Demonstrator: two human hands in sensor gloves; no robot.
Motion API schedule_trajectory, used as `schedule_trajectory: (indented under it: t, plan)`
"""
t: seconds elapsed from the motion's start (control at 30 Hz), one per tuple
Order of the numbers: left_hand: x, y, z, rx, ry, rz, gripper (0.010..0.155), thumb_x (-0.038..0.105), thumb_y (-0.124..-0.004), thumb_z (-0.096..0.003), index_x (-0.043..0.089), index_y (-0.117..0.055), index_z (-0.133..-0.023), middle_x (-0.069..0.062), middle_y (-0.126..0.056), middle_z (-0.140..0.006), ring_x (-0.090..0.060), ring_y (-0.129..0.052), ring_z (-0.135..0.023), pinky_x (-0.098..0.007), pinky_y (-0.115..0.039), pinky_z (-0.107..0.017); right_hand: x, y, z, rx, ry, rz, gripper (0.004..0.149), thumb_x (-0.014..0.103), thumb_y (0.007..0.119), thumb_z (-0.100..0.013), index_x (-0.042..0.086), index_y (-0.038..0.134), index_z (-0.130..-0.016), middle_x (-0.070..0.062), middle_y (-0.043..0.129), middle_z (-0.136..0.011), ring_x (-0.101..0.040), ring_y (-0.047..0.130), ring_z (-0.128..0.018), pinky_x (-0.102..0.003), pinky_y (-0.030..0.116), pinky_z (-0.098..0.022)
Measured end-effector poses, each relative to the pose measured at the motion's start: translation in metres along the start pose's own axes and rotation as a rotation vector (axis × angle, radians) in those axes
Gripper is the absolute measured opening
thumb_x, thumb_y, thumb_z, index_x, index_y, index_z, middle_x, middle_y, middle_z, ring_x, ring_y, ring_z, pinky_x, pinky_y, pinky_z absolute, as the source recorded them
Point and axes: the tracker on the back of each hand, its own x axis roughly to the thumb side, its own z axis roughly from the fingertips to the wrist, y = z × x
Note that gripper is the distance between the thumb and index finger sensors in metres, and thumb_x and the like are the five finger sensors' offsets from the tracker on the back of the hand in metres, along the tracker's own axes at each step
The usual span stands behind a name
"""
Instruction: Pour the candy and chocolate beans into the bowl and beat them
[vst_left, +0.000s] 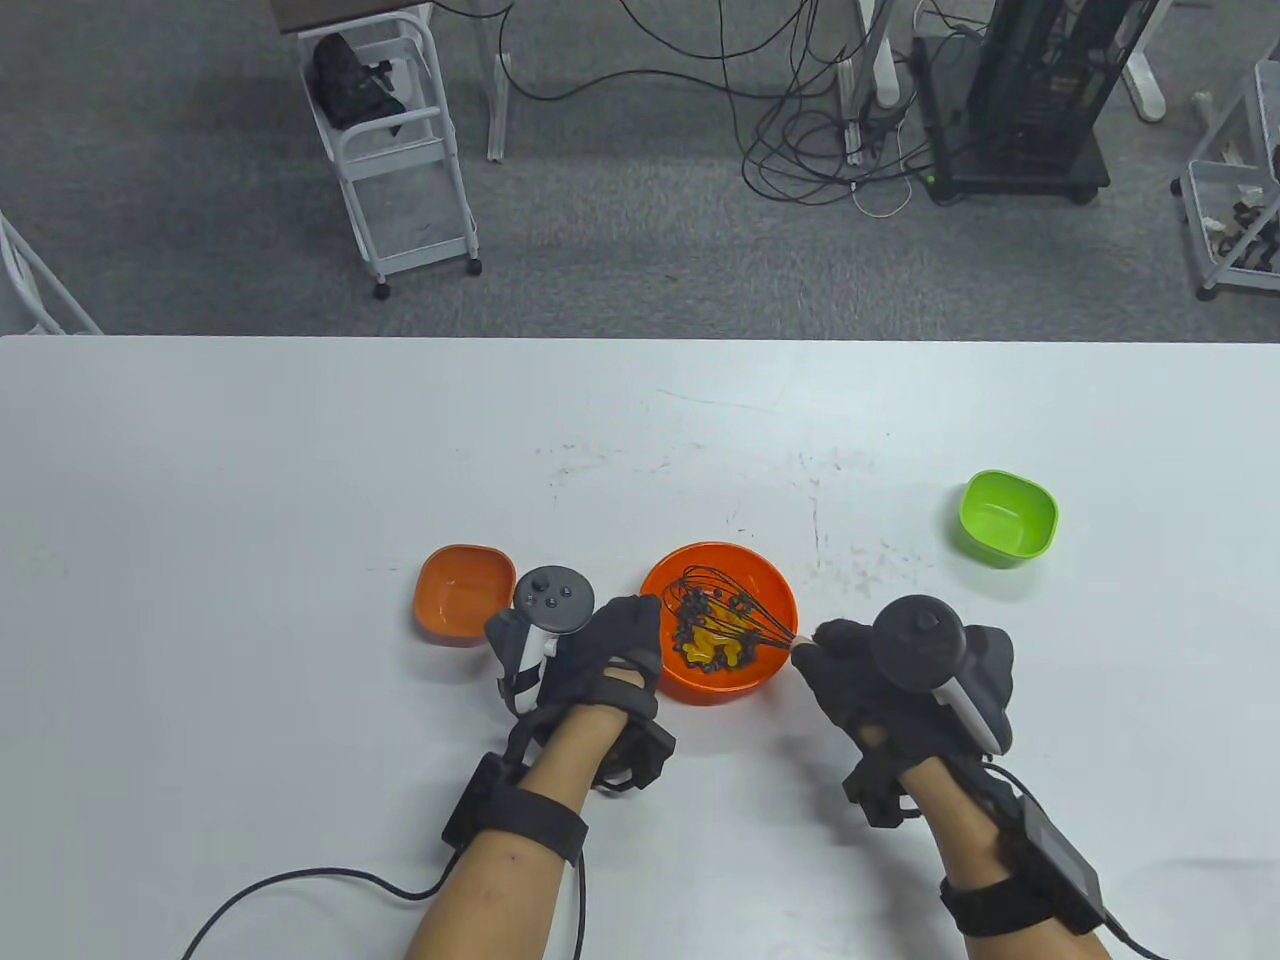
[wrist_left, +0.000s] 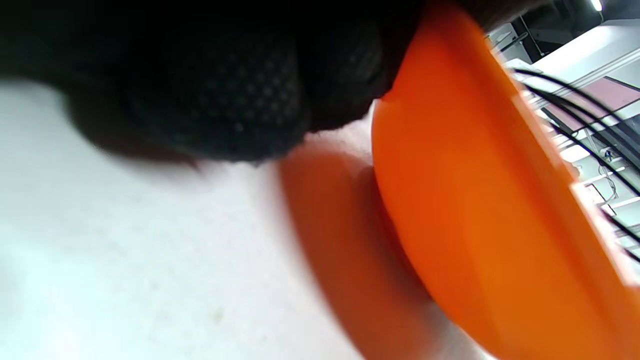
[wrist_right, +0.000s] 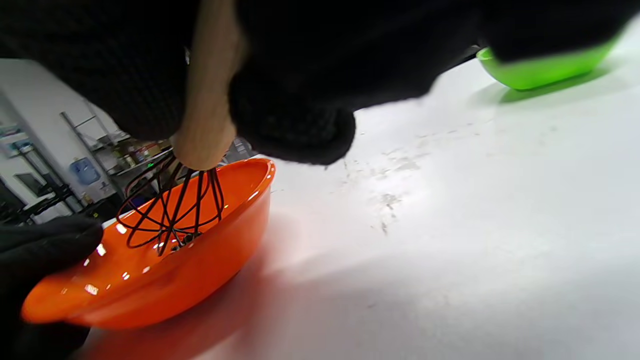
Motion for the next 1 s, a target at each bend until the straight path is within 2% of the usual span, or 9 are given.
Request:
schedule_trajectory:
  t: [0.2,0.33,0.43,0.63,0.83,1.0]
  plan:
    - [-0.003,0.001,0.000,0.008,0.002,0.028,0.052,0.063,-0.064,-0.0513,0.019,-0.085,-0.069,0.003,-0.100,-0.048,-0.021,-0.103,-0.023,-0.036,-0.091,-0.012,0.013,-0.012,0.014,0.044,-0.068,0.074,0.050,0.056,0.092,-0.043,0.020,0.095,-0.077,-0.004,0.106,-0.042,-0.017,0.095,-0.003,-0.039,0.088,-0.005]
    - [-0.004,0.002,0.001,0.056,0.007,0.020,0.051,0.063,-0.068,-0.0510,0.019,-0.087,-0.067,0.004,-0.101,-0.044,-0.020,-0.103,-0.022,-0.036,-0.091,-0.011,0.012,-0.026,0.018,0.027,-0.037,0.144,0.050,0.056,0.094,-0.042,0.019,0.095,-0.076,-0.004,0.106,-0.042,-0.018,0.095,-0.003,-0.040,0.088,-0.006]
    - [-0.002,0.001,0.002,0.047,-0.011,0.007,0.050,0.063,-0.069,-0.0510,0.018,-0.087,-0.066,0.004,-0.101,-0.043,-0.021,-0.103,-0.022,-0.037,-0.091,-0.012,0.005,-0.031,0.016,0.000,0.014,0.151,0.051,0.056,0.094,-0.042,0.019,0.095,-0.077,-0.004,0.105,-0.042,-0.017,0.095,-0.003,-0.039,0.088,-0.006]
    - [0.001,-0.002,0.002,0.038,-0.022,-0.022,0.049,0.061,-0.069,-0.0511,0.018,-0.087,-0.065,0.004,-0.100,-0.041,-0.021,-0.103,-0.023,-0.037,-0.091,-0.012,0.000,-0.019,0.007,-0.048,0.055,0.125,0.053,0.056,0.089,-0.044,0.016,0.093,-0.079,-0.003,0.104,-0.041,-0.015,0.094,-0.002,-0.038,0.088,-0.004]
    - [0.000,-0.002,0.002,0.030,-0.028,-0.007,0.049,0.062,-0.067,-0.0513,0.019,-0.087,-0.066,0.005,-0.100,-0.042,-0.021,-0.103,-0.023,-0.037,-0.091,-0.012,0.003,0.001,0.002,-0.003,0.019,0.005,0.054,0.055,0.087,-0.045,0.014,0.091,-0.079,-0.002,0.104,-0.040,-0.015,0.093,-0.001,-0.038,0.088,-0.003]
    - [-0.003,0.000,0.002,0.034,-0.023,0.030,0.049,0.062,-0.066,-0.0510,0.020,-0.085,-0.067,0.006,-0.100,-0.043,-0.020,-0.103,-0.025,-0.036,-0.091,-0.013,0.014,-0.008,0.012,0.054,-0.051,0.041,0.052,0.055,0.090,-0.044,0.016,0.093,-0.078,-0.003,0.105,-0.040,-0.015,0.094,0.000,-0.038,0.088,-0.002]
